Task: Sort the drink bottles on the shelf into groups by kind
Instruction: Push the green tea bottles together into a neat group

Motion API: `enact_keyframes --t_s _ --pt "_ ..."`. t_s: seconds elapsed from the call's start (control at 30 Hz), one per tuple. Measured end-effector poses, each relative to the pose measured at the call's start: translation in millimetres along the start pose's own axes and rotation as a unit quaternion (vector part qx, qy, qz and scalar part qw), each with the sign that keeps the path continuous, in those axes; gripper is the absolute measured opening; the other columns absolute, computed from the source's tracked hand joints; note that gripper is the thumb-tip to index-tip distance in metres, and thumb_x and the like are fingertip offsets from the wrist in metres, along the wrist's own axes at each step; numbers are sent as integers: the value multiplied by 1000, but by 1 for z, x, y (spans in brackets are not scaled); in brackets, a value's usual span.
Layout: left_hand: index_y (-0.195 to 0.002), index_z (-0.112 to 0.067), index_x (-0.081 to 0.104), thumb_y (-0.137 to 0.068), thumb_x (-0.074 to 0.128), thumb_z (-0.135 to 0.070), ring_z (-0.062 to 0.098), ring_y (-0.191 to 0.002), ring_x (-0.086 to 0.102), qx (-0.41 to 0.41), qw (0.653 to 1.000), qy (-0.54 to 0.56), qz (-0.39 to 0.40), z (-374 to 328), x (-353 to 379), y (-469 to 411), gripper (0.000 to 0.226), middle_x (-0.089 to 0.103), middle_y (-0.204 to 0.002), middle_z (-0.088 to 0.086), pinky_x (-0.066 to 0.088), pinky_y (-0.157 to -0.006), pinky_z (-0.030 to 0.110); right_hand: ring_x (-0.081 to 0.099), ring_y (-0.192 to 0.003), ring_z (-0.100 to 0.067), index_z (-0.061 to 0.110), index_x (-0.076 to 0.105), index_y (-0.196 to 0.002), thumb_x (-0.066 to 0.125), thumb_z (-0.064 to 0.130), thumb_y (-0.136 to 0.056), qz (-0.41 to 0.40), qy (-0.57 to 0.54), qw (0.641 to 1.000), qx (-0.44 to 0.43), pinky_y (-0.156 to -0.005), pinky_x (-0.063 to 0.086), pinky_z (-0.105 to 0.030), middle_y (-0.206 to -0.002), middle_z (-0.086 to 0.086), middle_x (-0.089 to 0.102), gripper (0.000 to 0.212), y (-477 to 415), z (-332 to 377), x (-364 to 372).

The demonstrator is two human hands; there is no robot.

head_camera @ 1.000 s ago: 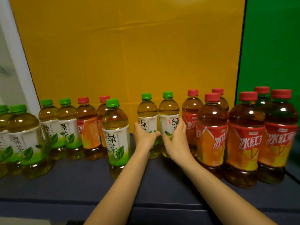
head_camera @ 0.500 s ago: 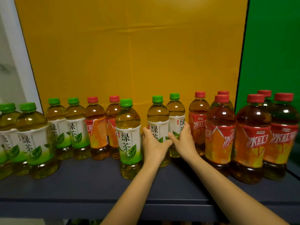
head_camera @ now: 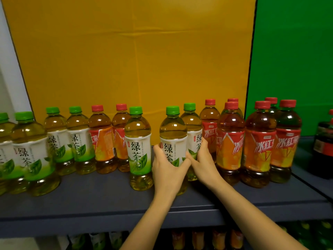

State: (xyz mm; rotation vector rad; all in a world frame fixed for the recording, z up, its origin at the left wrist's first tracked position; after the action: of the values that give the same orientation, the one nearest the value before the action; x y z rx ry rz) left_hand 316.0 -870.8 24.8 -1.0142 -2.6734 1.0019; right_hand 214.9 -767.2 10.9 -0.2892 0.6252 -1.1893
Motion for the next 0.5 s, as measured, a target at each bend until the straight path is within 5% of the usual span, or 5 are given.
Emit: enact_keyframes --t_s 0.13,0.3,0.5 --pt "-101 -16 47 -66 80 -25 -1 -86 62 7 1000 26 -2 -14 -9 12 49 64 -94 -8 51 -68 14 45 -118 -7 18 24 -135 55 12 -90 4 -36 999 -21 -88 42 -13 -131 -1 43 56 18 13 -4" --pt "-113 -22 52 -66 81 -20 -11 -94 59 0 997 78 -18 -31 -32 34 55 62 -102 -17 47 -71 6 47 -120 0 27 27 -134 58 31 -86 49 -98 993 -43 -101 44 -28 -130 10 47 57 47 35 -10" --pt "-97 -33 52 -63 82 -15 -11 -86 60 -15 996 55 -75 -29 -92 50 49 64 -92 -17 47 -65 6 48 -117 6 37 30 -132 56 43 -81 78 -139 986 -50 -99 43 -27 -124 23 50 58 77 57 0"
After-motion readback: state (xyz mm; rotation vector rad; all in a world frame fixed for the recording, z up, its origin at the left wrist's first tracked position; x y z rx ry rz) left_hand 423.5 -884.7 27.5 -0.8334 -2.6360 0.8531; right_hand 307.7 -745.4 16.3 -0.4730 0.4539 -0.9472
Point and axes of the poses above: each hand's wrist, its own y-axis away from the middle knuckle, its own x-axis out of the palm, z = x × y, the point moved 10 cm from there along -y, towards the middle knuckle
